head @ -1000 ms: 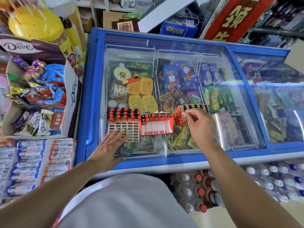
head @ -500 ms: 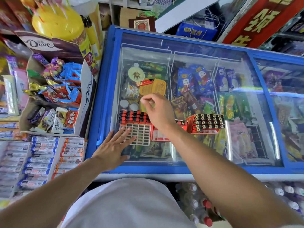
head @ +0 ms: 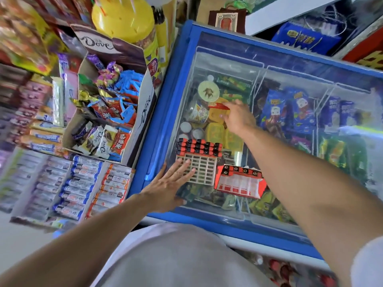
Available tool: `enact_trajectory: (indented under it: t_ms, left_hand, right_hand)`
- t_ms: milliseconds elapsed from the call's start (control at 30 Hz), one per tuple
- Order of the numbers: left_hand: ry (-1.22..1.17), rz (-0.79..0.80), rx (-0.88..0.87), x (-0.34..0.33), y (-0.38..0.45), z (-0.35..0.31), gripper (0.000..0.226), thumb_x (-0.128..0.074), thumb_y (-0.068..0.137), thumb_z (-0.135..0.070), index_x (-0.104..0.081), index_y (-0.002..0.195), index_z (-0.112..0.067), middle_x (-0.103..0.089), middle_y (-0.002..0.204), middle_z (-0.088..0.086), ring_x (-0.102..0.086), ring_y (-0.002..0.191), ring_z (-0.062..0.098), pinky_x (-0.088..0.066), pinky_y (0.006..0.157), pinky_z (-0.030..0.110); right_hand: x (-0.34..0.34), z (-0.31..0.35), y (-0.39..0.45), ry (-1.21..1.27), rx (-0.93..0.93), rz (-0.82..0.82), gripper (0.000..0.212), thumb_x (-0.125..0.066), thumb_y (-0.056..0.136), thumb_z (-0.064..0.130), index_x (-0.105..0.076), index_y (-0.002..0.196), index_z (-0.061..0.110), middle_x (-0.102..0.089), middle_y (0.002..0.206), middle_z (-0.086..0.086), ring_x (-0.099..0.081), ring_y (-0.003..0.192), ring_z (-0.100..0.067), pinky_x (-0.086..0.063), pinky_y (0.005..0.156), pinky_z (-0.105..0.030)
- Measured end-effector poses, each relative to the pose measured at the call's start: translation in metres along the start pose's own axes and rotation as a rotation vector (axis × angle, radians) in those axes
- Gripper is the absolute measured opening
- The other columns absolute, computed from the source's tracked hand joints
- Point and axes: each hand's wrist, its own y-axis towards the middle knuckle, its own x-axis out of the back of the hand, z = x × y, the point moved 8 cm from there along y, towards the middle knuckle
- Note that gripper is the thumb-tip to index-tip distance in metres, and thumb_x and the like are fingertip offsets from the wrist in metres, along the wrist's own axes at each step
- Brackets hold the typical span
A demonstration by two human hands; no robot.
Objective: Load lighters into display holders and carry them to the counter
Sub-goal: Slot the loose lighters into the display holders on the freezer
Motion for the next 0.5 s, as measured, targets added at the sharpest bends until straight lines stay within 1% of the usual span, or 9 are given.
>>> enact_trajectory:
  t_ms: [33,100,133,200,267,300,367,433,500]
  left_hand:
    - [-0.006,0.014,0.000,-0.001,0.001,0.001,0.099,-0.056,0.095,-0.055,0.022,0.154,-0.037,0.041,0.156,-0.011,0.041,0.142,0.011,0.022,0.118,0.044]
    - [-0.003,0.038,0.007,-0.002,0.001,0.002,0.102,-0.058,0.094,-0.055,0.024,0.153,-0.039,0.042,0.155,-0.012,0.042,0.141,0.011,0.022,0.118,0.044]
    - [-0.004,0.047,0.010,-0.002,0.002,0.002,0.103,-0.058,0.094,-0.055,0.024,0.153,-0.039,0.043,0.154,-0.012,0.042,0.141,0.011,0.022,0.118,0.044]
    - [-0.007,0.061,0.012,-0.002,0.002,0.001,0.104,-0.060,0.093,-0.055,0.024,0.153,-0.039,0.044,0.154,-0.011,0.042,0.141,0.012,0.021,0.119,0.045]
    - [-0.007,0.071,0.011,-0.002,0.001,0.000,0.105,-0.060,0.093,-0.055,0.024,0.154,-0.038,0.044,0.154,-0.011,0.043,0.141,0.012,0.021,0.119,0.046]
    - [-0.007,0.077,0.009,-0.002,0.001,-0.001,0.105,-0.061,0.093,-0.055,0.024,0.153,-0.038,0.045,0.153,-0.010,0.043,0.141,0.013,0.021,0.119,0.047]
    - [-0.006,0.085,0.006,-0.001,0.001,-0.001,0.105,-0.061,0.093,-0.054,0.024,0.154,-0.037,0.045,0.153,-0.010,0.044,0.140,0.013,0.021,0.119,0.047]
    - [-0.007,0.084,0.005,0.000,0.000,-0.001,0.105,-0.061,0.093,-0.054,0.022,0.155,-0.036,0.044,0.154,-0.009,0.045,0.139,0.014,0.022,0.119,0.047]
    - [-0.012,0.079,0.000,0.001,0.000,-0.002,0.104,-0.060,0.093,-0.054,0.022,0.155,-0.036,0.043,0.155,-0.009,0.046,0.138,0.013,0.022,0.119,0.046]
  right_hand:
    - [0.000,-0.004,0.004,0.031,-0.032,-0.018,0.047,-0.065,0.093,0.039,-0.056,0.136,0.024,-0.052,0.137,-0.004,-0.048,0.127,-0.029,-0.045,0.102,-0.045]
    - [-0.002,-0.013,0.011,0.126,-0.107,-0.003,0.040,-0.070,0.089,0.037,-0.061,0.125,0.023,-0.056,0.130,-0.004,-0.056,0.113,-0.024,-0.049,0.091,-0.039]
    - [-0.004,-0.015,0.014,0.164,-0.131,0.028,0.039,-0.074,0.086,0.035,-0.063,0.121,0.022,-0.059,0.128,-0.004,-0.059,0.107,-0.022,-0.049,0.087,-0.035]
    - [-0.007,-0.019,0.012,0.196,-0.142,0.079,0.038,-0.081,0.082,0.031,-0.067,0.116,0.019,-0.061,0.126,-0.005,-0.060,0.102,-0.021,-0.044,0.079,-0.028]
    - [-0.004,-0.022,-0.001,0.247,-0.134,0.079,0.032,-0.081,0.083,0.030,-0.069,0.109,0.017,-0.067,0.117,-0.004,-0.061,0.093,-0.019,-0.042,0.066,-0.024]
    - [0.000,-0.021,-0.011,0.306,-0.127,0.059,0.027,-0.079,0.084,0.030,-0.070,0.106,0.017,-0.070,0.109,-0.002,-0.064,0.087,-0.017,-0.043,0.062,-0.023]
    - [0.017,-0.015,-0.038,0.416,-0.102,-0.041,0.023,-0.077,0.085,0.034,-0.073,0.103,0.020,-0.073,0.096,0.004,-0.067,0.077,-0.010,-0.047,0.059,-0.021]
    - [0.042,0.000,-0.072,0.467,-0.052,-0.159,0.025,-0.072,0.089,0.038,-0.075,0.109,0.024,-0.073,0.096,0.012,-0.061,0.070,0.007,-0.047,0.059,-0.015]
    - [0.063,0.023,-0.109,0.463,0.030,-0.216,0.026,-0.067,0.093,0.040,-0.072,0.114,0.027,-0.069,0.100,0.017,-0.056,0.063,0.014,-0.041,0.056,-0.006]
